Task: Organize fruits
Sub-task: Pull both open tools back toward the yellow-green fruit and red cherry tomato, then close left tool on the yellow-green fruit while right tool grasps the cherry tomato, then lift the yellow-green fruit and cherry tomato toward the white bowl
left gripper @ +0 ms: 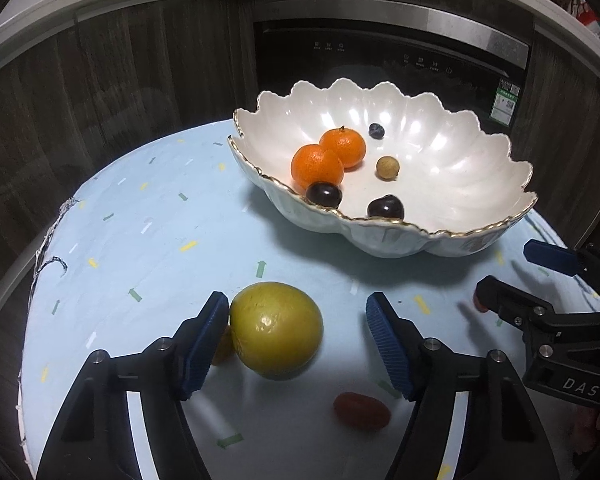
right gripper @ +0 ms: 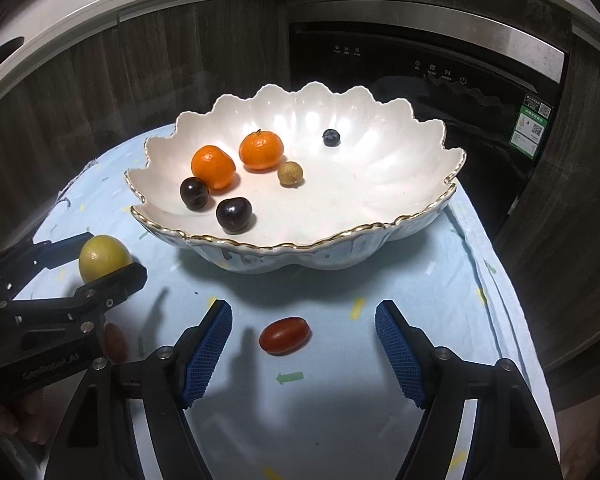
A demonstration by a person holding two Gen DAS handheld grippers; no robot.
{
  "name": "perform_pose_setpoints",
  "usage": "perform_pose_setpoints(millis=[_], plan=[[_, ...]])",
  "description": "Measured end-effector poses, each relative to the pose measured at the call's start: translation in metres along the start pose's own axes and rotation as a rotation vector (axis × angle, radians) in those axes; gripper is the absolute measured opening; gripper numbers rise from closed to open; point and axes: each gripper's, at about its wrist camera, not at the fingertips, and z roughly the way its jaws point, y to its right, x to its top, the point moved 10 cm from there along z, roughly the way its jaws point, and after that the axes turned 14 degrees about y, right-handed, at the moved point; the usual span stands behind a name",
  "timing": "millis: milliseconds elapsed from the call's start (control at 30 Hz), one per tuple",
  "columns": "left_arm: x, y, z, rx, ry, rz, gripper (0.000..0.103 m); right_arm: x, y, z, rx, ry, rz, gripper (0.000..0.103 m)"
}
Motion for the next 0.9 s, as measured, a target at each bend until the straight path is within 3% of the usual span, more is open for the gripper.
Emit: perform_pose_setpoints(millis=[100, 333, 467, 533, 633, 900], plan=[[-0.003, -0.002, 0.003, 0.009, -0.009, 0.009, 0.065, -0.002, -0.001, 0.002, 0.002, -0.005, -0.003, 0.073], [-0.005, -0.004, 0.006, 0.038, -0.014, 0.04, 0.057, -0.011, -0.005, 0.009, 0.02, -0.036, -0.005, 0.052], [-0.004, -0.007, 0.005, 0.059, -0.013, 0.037, 0.047, -0.015, -0.003, 0.012, 0.021, -0.052, 0.005, 0.045], [-0.004, -0.008, 0.005, 0.055, -0.013, 0.031, 0.047, -0.016, -0.003, 0.012, 0.023, -0.055, 0.007, 0.044], [-0.004, -0.008, 0.004, 0.054, -0.012, 0.029, 0.047, -0.016, -0.008, 0.012, 0.038, -0.058, -0.003, 0.029], [-0.004, -0.006, 0.002, 0.044, -0.027, 0.001, 0.047, -0.015, -0.008, 0.01, 0.049, -0.055, 0.001, 0.028]])
